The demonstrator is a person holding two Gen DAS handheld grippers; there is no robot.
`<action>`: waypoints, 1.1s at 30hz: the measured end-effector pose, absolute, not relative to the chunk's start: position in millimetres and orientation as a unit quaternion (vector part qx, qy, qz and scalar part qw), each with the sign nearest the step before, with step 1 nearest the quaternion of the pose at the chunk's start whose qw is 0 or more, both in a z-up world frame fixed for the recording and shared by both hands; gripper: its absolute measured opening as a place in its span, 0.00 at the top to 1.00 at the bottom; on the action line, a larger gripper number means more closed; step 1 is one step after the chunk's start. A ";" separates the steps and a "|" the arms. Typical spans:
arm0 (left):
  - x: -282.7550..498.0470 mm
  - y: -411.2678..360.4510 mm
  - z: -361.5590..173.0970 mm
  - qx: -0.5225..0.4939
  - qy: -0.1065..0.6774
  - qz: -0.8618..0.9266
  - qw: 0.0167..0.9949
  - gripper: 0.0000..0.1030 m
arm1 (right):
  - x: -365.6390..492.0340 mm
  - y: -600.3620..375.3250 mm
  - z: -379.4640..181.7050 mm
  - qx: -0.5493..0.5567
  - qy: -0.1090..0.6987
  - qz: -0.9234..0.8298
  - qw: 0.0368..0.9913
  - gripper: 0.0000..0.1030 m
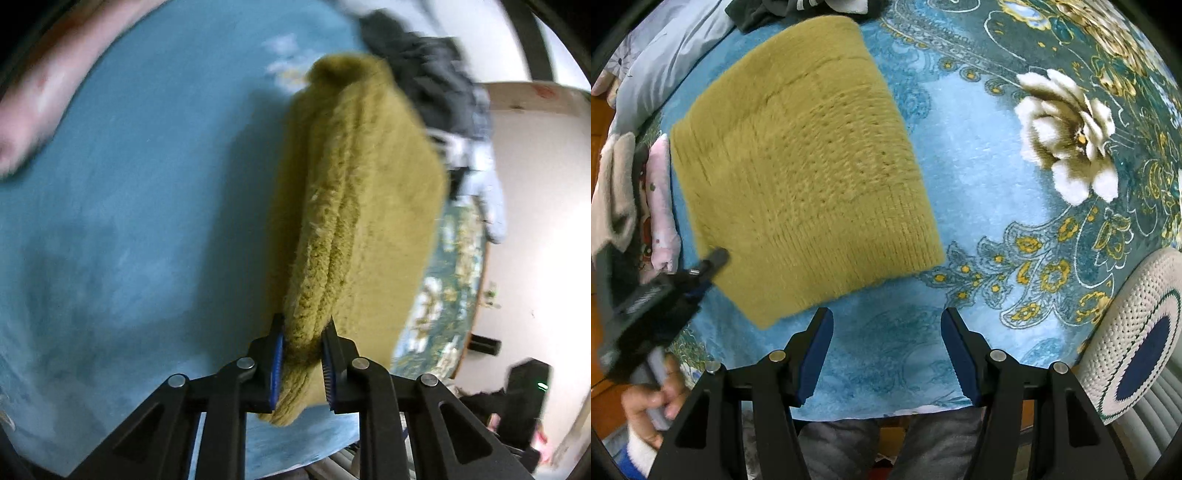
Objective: Fold clothes
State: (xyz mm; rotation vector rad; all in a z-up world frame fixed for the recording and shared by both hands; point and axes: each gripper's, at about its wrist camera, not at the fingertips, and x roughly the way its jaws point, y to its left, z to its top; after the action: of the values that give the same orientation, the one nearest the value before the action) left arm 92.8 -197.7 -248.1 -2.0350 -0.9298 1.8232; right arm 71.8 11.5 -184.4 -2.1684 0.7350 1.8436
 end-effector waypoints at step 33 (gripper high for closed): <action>-61.2 -176.2 -293.3 -0.653 -0.310 0.648 0.238 0.26 | 99.1 47.9 -214.2 -0.720 0.310 0.611 0.108 0.25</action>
State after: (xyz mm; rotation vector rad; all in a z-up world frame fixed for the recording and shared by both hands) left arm -61.2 -176.2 -293.3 -1.7904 -0.8491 1.7770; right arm 99.1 47.9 -214.2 -2.1181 0.9130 1.7975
